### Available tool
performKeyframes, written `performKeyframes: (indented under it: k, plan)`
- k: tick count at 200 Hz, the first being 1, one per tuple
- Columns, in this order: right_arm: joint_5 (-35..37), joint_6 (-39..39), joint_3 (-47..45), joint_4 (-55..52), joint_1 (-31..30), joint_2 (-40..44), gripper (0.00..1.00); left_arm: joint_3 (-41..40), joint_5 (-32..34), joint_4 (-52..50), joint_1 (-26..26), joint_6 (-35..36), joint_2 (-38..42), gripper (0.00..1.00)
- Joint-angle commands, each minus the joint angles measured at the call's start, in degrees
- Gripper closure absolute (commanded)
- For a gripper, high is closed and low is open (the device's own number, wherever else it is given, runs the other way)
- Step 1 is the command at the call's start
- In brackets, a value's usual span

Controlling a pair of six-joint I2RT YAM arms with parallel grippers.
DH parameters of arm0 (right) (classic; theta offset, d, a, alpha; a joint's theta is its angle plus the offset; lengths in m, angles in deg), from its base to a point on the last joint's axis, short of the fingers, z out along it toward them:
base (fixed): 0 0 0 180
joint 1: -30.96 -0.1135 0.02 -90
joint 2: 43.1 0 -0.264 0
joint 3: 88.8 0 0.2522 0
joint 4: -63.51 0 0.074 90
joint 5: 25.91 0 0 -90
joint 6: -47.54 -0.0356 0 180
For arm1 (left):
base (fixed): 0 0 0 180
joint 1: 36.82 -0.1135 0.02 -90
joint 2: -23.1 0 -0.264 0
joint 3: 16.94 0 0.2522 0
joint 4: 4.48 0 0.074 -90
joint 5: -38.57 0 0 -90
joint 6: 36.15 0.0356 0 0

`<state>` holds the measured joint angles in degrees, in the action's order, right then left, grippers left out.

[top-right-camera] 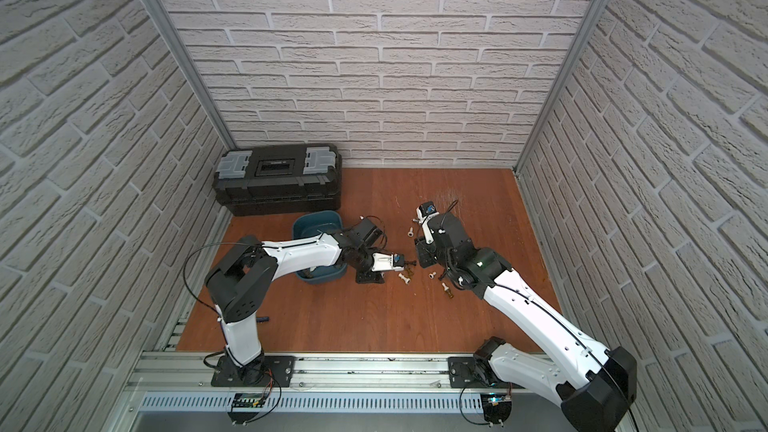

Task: Put the chess pieces into the storage box
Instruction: Pick up the chess piece at the center of the board, then place the chess piece in the storage box.

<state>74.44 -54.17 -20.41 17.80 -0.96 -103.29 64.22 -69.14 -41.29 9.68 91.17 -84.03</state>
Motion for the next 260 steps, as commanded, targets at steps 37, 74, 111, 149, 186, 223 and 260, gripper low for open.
performKeyframes:
  k: [37, 74, 111, 149, 186, 223, 260]
  plan:
    - [-1.1, -1.2, 0.5, 1.4, 0.5, -0.2, 0.59, -1.0, 2.0, -1.1, -0.4, 1.2, -2.2, 0.62]
    - [-1.0, -1.4, 0.9, 1.4, 0.5, -0.1, 0.59, -1.6, 3.2, -0.8, -0.7, 1.3, -1.5, 0.69]
    - [-0.2, -1.2, 1.0, 1.4, 0.5, 0.3, 0.59, -0.8, 2.8, -1.6, -0.7, 0.8, -0.5, 0.84]
    - [0.4, -1.0, 1.5, 1.9, 0.5, 0.1, 0.59, -2.5, 3.2, 1.2, -1.3, -1.9, 5.3, 0.89]
    - [-0.1, -1.8, 2.2, 1.7, 0.5, -0.5, 0.59, -3.9, 3.7, 7.4, -6.3, -14.9, 16.0, 0.9]
    - [-2.1, -3.2, 3.2, 1.7, 0.5, -2.3, 0.59, -4.9, 8.6, 5.1, -16.2, -31.0, 24.7, 0.9]
    - [-5.3, -5.7, 4.1, 2.4, 0.5, -4.3, 0.59, -6.8, 12.0, -4.2, -30.1, -45.3, 25.8, 0.89]
